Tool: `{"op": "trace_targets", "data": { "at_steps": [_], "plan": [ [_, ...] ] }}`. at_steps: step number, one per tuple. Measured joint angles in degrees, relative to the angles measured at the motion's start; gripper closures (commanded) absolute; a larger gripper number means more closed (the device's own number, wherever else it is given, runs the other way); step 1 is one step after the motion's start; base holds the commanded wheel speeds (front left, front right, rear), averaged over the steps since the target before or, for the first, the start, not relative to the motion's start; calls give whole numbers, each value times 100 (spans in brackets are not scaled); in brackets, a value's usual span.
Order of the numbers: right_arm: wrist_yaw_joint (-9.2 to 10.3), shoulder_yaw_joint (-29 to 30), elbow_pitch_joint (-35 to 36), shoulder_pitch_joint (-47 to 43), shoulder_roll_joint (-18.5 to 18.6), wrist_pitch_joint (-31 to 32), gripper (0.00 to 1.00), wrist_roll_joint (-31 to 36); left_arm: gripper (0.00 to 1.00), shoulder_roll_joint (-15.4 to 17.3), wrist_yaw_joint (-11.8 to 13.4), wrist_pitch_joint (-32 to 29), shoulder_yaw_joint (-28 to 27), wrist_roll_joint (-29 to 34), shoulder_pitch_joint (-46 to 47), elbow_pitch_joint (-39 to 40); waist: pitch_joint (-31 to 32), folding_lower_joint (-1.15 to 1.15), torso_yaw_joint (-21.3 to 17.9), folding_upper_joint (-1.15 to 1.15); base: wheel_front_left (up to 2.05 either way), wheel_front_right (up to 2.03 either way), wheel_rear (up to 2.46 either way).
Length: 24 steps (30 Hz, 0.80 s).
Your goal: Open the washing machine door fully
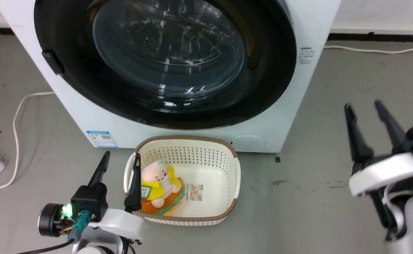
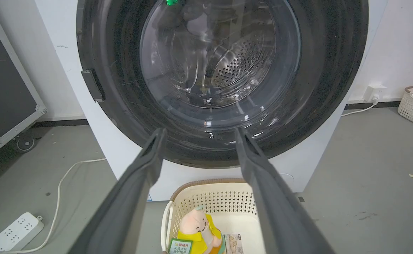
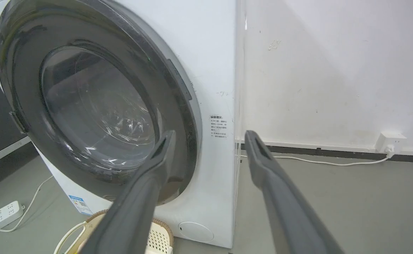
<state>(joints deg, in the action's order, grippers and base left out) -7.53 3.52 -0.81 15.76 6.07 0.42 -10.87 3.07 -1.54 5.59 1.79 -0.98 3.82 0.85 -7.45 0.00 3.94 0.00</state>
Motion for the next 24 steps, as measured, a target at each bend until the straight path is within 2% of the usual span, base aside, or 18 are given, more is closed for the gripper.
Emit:
{"op": "trace_targets", "data": {
  "at_steps": [8, 9, 10, 11, 20, 24],
  "plan": [
    [0, 254, -289, 685, 14, 212, 0, -308, 0, -1, -24, 86, 64, -31, 150, 40, -234, 0, 157, 0, 0, 0, 0],
    [0, 290, -342, 775, 12, 257, 11, -354, 0, -1, -24, 104, 75, -35, 166, 43, -264, 0, 177, 0, 0, 0, 0],
    [0, 334, -411, 875, 8, 290, 67, -408, 0, -1, -27, 113, 87, -46, 191, 46, -294, 0, 199, 0, 0, 0, 0],
    [0, 376, -472, 973, 2, 332, 100, -459, 0, -1, -49, 129, 94, -68, 216, 51, -325, 0, 221, 0, 0, 0, 0],
    [1, 893, -1182, 1963, -94, 840, 100, -895, 0, -3, -66, 215, 146, -113, 367, 68, -615, 0, 420, 0, 0, 0, 0],
    [1, 1145, -1628, 2437, -133, 1376, 100, -1196, 0, -4, -67, 266, 177, -133, 429, 69, -722, 0, 515, 0, 0, 0, 0]
  ]
}}
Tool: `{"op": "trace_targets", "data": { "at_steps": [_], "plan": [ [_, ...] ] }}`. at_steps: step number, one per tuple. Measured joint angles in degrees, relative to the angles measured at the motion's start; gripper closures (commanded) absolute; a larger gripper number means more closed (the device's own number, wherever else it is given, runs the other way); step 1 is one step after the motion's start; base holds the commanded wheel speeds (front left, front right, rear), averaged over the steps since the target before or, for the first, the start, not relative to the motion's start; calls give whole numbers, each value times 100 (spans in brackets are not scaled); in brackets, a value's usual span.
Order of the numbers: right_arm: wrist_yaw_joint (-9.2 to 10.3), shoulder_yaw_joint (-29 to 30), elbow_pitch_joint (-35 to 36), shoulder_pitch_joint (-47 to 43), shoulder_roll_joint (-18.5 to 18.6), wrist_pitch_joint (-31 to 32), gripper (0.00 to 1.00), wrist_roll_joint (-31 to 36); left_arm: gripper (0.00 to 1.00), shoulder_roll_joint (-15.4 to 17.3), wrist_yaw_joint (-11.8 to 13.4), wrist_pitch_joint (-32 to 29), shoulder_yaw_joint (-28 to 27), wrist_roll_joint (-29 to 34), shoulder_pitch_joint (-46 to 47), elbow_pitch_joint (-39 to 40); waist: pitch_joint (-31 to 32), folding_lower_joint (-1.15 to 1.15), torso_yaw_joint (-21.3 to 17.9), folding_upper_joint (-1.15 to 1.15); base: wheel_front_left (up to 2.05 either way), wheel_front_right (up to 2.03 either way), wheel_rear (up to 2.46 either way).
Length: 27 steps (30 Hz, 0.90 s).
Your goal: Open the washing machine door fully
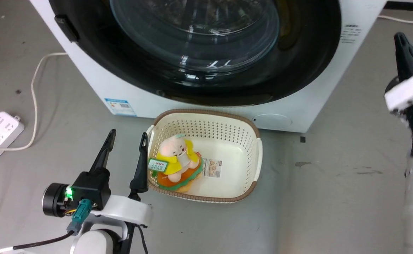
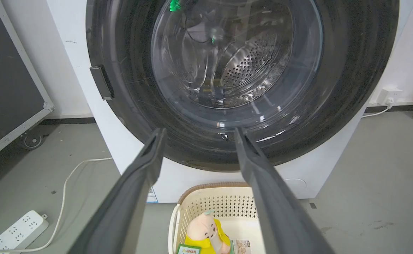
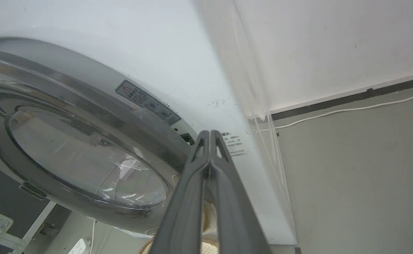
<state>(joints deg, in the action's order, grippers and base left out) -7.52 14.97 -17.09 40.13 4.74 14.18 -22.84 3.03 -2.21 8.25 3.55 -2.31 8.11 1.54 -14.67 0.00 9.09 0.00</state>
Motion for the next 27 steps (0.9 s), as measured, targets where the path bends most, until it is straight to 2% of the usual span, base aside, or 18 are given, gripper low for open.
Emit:
{"op": "trace_targets", "data": {
  "at_steps": [8, 27],
  "plan": [
    [0, 538, -728, 907, 7, 855, 100, -344, 0, -4, -43, 104, 85, -41, 62, 5, -172, 0, 184, 0, 0, 0, 0],
    [2, 1855, -2314, 2626, 82, 2624, 100, -397, 0, -9, -51, 326, 246, -141, 288, 52, -592, 0, 620, 0, 0, 0, 0]
  ]
}}
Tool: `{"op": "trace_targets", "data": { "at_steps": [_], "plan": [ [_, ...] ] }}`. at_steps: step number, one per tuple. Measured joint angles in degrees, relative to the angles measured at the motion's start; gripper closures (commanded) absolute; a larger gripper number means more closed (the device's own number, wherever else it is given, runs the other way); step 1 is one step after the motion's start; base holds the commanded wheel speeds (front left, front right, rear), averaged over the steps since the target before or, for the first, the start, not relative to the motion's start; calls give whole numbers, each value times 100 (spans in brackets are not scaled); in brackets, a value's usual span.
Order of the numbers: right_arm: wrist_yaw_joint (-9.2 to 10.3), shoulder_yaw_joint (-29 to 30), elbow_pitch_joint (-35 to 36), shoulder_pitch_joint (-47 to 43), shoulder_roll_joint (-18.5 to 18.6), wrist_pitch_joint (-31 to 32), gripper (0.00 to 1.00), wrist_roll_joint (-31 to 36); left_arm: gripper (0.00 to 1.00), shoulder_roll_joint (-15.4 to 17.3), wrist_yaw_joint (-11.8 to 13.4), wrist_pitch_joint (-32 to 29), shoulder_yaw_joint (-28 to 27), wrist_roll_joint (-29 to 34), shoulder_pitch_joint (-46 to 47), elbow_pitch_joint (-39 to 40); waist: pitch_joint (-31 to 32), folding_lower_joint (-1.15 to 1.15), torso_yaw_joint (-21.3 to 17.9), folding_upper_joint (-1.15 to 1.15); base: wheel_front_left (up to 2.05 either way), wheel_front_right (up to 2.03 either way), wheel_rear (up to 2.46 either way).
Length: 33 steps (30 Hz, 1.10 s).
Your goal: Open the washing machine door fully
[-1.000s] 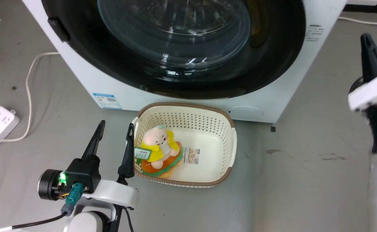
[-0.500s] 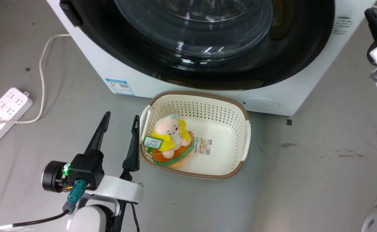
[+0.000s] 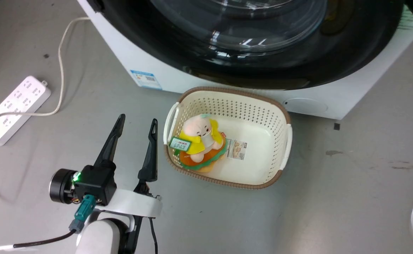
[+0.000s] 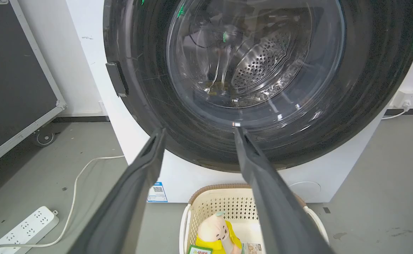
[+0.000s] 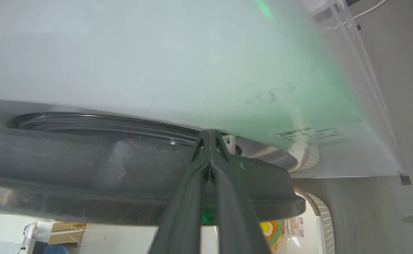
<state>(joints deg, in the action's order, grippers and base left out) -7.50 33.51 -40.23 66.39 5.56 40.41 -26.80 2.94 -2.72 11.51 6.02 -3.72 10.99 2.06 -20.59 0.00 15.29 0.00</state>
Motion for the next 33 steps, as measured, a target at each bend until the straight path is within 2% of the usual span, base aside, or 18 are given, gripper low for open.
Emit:
{"op": "trace_targets", "data": {
  "at_steps": [11, 18, 24, 28, 33],
  "plan": [
    [9, 666, -367, 565, 92, 1007, 100, 223, 0, -3, 1, 136, 59, -53, 181, 0, -193, 0, 226, 0, 0, 0, 0],
    [12, 934, -269, 451, 92, 1702, 100, 321, 0, -5, 1, 219, 58, -51, 211, -15, -49, 0, 255, 0, 0, 0, 0],
    [12, 1209, -156, 177, -21, 2293, 100, 33, 0, -5, -8, 277, 59, -42, 215, -42, 172, -1, 244, 0, 0, 0, 0],
    [11, 1162, -89, -79, -202, 2660, 100, -244, 0, -2, -38, 318, 46, -25, 210, -76, 361, -1, 220, 0, 0, 0, 0],
    [10, 692, -163, -702, -232, 2822, 100, -801, 0, 13, -47, 318, 12, 9, 108, -159, 684, -1, 170, 0, 0, 0, 0]
  ]
}}
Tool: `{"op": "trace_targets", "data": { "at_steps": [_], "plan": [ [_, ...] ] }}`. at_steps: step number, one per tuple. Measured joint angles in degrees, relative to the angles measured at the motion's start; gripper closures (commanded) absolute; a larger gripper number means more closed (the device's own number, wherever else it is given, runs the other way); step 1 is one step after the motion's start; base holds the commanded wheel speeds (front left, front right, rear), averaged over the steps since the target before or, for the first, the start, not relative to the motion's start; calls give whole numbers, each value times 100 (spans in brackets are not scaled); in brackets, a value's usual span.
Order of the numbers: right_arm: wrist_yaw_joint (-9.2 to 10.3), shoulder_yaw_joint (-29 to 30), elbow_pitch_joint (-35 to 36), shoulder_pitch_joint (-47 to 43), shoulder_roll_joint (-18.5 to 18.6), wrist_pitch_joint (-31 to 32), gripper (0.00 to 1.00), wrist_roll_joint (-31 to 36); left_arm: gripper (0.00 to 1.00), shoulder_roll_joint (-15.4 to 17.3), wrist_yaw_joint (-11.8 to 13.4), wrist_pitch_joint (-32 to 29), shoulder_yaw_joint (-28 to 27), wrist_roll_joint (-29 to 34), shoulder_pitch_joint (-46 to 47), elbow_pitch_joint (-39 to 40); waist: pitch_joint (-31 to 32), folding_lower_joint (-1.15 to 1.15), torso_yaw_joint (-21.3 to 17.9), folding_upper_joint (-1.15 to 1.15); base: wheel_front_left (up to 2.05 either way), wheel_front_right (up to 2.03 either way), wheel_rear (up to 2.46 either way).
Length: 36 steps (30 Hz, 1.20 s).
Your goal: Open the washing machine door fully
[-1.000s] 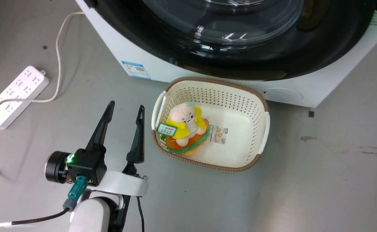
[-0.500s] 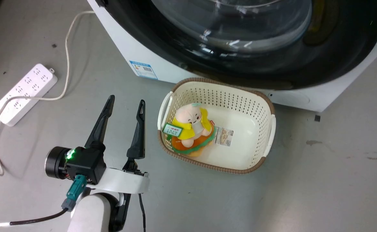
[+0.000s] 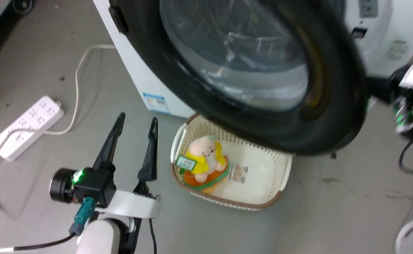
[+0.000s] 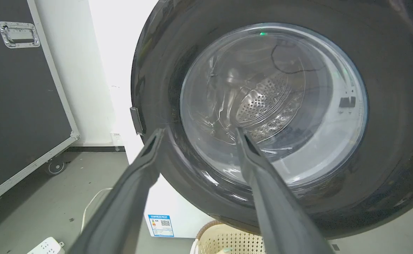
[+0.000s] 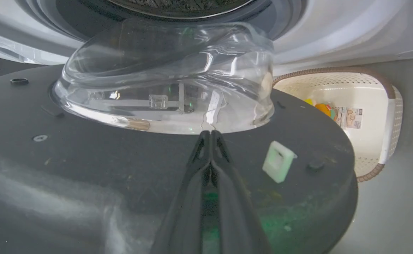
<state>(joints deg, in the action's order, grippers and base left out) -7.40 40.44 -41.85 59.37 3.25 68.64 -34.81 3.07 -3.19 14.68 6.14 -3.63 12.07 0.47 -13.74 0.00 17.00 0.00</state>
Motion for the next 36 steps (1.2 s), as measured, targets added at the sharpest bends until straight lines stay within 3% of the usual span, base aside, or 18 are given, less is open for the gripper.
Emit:
{"op": "trace_targets", "data": {
  "at_steps": [14, 25, 36],
  "plan": [
    [-2, -2011, 4, -1675, -7, -125, 100, -2305, 0, 132, 2, 0, -113, 51, -613, -67, 900, -1, -136, 0, 0, 0, 0],
    [-2, -4252, 587, -2717, -5, -724, 100, -4308, 0, 163, 4, 0, -81, 51, -951, -135, 1181, 0, -55, 0, 0, 0, 0],
    [-2, -5673, 1037, -3146, -14, -1381, 100, -5177, 0, 169, 1, 0, 2, 42, -1087, -254, 1243, 0, 215, 0, 0, 0, 0]
  ]
}}
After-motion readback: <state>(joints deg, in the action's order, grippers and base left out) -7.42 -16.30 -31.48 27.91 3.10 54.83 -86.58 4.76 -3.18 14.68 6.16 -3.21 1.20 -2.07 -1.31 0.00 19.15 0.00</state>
